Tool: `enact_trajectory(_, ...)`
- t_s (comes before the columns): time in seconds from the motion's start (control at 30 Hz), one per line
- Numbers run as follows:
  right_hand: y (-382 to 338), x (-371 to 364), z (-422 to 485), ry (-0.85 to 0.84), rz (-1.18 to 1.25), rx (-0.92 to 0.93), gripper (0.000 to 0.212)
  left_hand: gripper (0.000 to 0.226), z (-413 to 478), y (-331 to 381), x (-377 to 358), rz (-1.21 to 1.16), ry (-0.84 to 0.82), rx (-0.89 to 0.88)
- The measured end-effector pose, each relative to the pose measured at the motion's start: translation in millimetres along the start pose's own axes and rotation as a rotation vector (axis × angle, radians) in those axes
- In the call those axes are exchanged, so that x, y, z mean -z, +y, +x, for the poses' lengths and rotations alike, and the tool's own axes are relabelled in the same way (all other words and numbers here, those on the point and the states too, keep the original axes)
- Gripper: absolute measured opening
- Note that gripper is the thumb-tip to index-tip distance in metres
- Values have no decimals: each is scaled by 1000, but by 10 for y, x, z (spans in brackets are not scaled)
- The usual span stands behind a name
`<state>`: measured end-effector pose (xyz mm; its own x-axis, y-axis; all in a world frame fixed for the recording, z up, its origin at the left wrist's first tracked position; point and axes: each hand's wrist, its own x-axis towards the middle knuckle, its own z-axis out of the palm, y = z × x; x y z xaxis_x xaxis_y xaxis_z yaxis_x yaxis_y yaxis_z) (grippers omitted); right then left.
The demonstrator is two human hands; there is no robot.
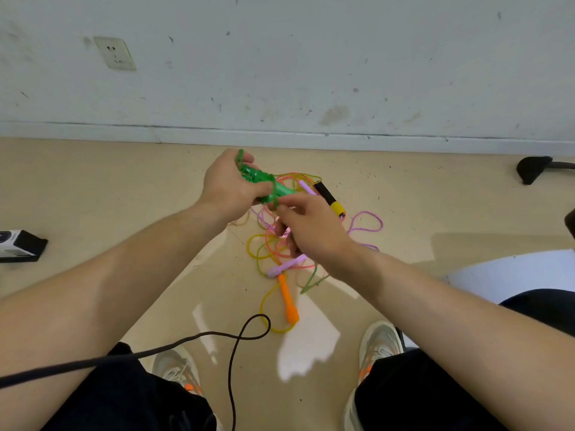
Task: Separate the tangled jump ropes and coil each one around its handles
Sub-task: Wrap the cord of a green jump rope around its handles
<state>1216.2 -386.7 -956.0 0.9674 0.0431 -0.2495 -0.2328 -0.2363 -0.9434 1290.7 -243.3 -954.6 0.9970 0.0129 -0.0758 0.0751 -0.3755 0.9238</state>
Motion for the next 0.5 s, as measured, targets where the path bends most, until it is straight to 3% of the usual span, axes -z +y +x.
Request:
enact_trajectory(0.17, 83, -64, 19, 32, -193, 119, 29, 52, -15, 35, 4, -241, -3, 215)
enact_trajectory(0.37, -49, 33, 32, 30, 283, -14, 31, 51, 31, 77, 70, -238, 4, 179)
enact_trajectory(0.5, -66, 20, -12, 47, -86, 207, 34, 48, 13, 108, 36, -393, 1, 276)
